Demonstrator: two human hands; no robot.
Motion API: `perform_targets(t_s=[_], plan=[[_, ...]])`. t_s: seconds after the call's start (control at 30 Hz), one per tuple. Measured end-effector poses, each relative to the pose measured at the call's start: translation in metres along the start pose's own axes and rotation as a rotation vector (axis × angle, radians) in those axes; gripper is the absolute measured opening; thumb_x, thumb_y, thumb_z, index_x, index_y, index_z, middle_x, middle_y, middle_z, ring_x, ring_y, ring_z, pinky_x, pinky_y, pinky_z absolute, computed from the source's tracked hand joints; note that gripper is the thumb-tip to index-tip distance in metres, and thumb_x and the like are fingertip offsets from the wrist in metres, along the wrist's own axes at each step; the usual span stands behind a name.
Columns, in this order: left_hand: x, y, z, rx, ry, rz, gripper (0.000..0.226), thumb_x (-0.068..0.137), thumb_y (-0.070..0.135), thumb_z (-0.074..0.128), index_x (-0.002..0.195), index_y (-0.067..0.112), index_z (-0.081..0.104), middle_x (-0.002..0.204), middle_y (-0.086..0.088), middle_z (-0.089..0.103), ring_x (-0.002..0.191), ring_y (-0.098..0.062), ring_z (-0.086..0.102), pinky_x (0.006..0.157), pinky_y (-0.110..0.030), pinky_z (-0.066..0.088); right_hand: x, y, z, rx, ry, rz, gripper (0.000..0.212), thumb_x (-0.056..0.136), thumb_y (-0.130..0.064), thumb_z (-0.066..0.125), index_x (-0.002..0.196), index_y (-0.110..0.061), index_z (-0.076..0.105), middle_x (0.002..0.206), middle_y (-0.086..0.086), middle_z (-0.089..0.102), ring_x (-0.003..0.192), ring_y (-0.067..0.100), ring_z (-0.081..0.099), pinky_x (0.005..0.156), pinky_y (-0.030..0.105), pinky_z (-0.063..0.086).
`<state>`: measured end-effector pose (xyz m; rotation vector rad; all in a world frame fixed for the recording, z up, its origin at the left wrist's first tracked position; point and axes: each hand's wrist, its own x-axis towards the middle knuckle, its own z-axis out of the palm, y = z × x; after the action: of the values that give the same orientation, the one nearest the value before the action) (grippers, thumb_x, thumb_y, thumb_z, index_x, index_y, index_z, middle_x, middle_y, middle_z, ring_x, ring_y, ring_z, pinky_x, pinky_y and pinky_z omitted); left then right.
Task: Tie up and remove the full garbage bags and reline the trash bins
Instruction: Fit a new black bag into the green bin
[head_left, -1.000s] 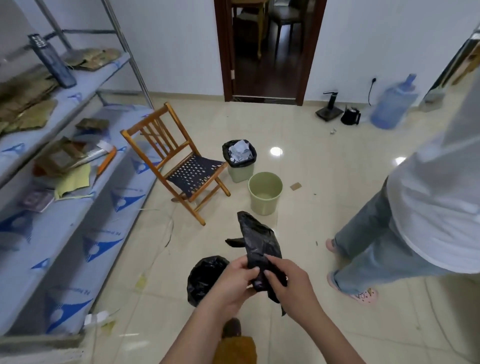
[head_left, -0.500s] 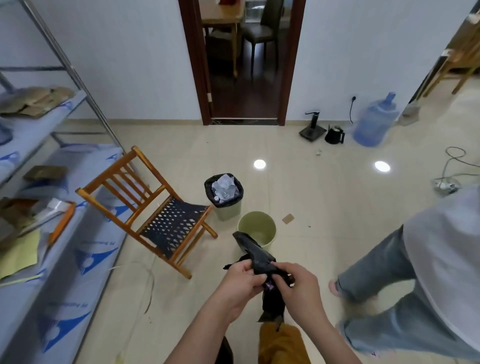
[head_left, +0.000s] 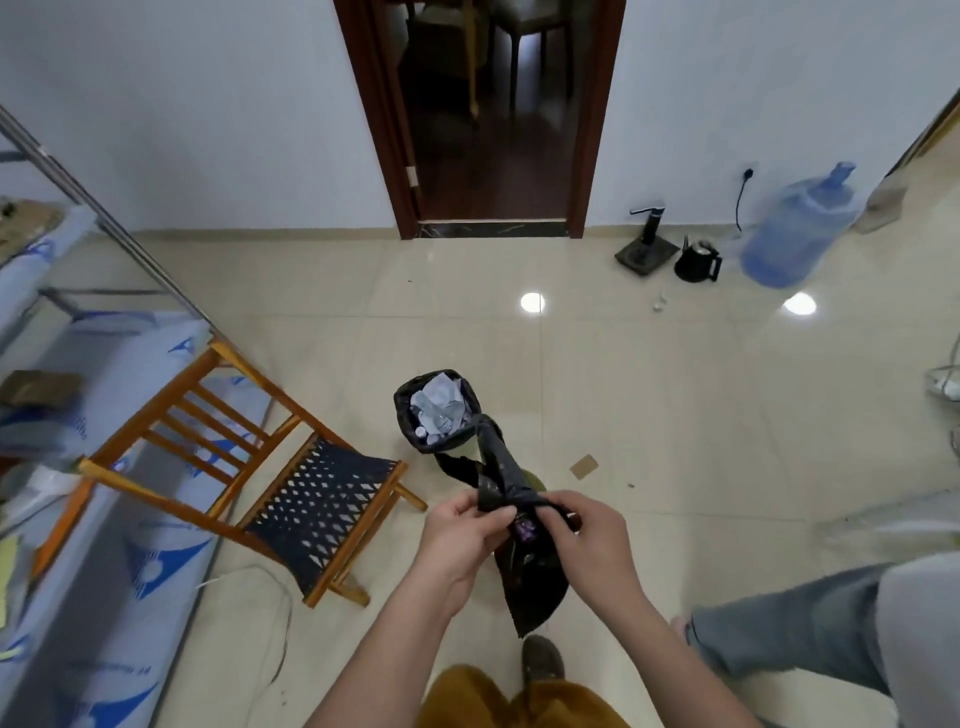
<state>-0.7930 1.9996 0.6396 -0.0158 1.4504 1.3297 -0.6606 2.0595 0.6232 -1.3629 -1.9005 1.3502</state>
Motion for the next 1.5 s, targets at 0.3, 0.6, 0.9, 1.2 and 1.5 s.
perform_targets(t_s=[0.3,0.6,0.9,1.2,1.5], plan=[[0.095,0.05,0.008,0.057,0.101,-0.086,0.022,0.088,-0.009,0.059,0.108,0.001,0.063,0.101,-0.014,0.069,0.085,-0.021,0.064,0.067,-0.025,0.053,0.079,0.024,-0.011,-0.122,0.156,0.208,0.019,0.095,-0.012,0.056,0.102,-0.019,0.071,0.095,0.001,0.059,0.084,-0.001,0.052,0.072,0.001,0.035],[0.175,0.125,-0.011,0.326,0.058,-0.122,0.044,0.092,0.003,0.061,0.132,0.013,0.046,0.098,-0.002,0.063,0.081,-0.016,0.06,0.064,-0.031,0.052,0.144,0.005,0.029,0.222,0.394,0.488,0.02,0.093,-0.01,0.059,0.081,-0.023,0.068,0.079,-0.007,0.07,0.08,0.018,0.067,0.064,0.028,0.052],[0.188,0.151,0.006,0.6,-0.439,-0.213,0.05,0.081,0.011,0.076,0.123,0.032,0.056,0.112,0.003,0.066,0.097,-0.011,0.067,0.081,-0.033,0.056,0.19,-0.03,0.052,0.532,0.336,0.533,0.019,0.091,0.001,0.06,0.097,-0.012,0.071,0.098,0.006,0.074,0.094,0.023,0.07,0.089,0.046,0.056],[0.199,0.148,0.019,0.411,-0.133,-0.137,0.009,0.089,0.008,0.066,0.097,0.008,0.071,0.084,-0.004,0.076,0.074,-0.014,0.072,0.055,-0.023,0.051,0.209,-0.032,0.01,0.529,0.364,0.505,0.023,0.091,0.005,0.054,0.092,-0.012,0.07,0.084,0.004,0.075,0.076,0.017,0.072,0.063,0.026,0.055],[0.203,0.186,0.035,0.129,-0.06,-0.068,0.014,0.096,0.015,0.058,0.107,0.011,0.066,0.1,-0.012,0.072,0.098,-0.028,0.067,0.064,-0.037,0.057,0.206,-0.019,-0.026,0.101,0.102,0.527,0.06,0.091,-0.02,0.064,0.145,-0.021,0.037,0.131,0.006,0.052,0.115,0.022,0.058,0.092,0.035,0.051]])
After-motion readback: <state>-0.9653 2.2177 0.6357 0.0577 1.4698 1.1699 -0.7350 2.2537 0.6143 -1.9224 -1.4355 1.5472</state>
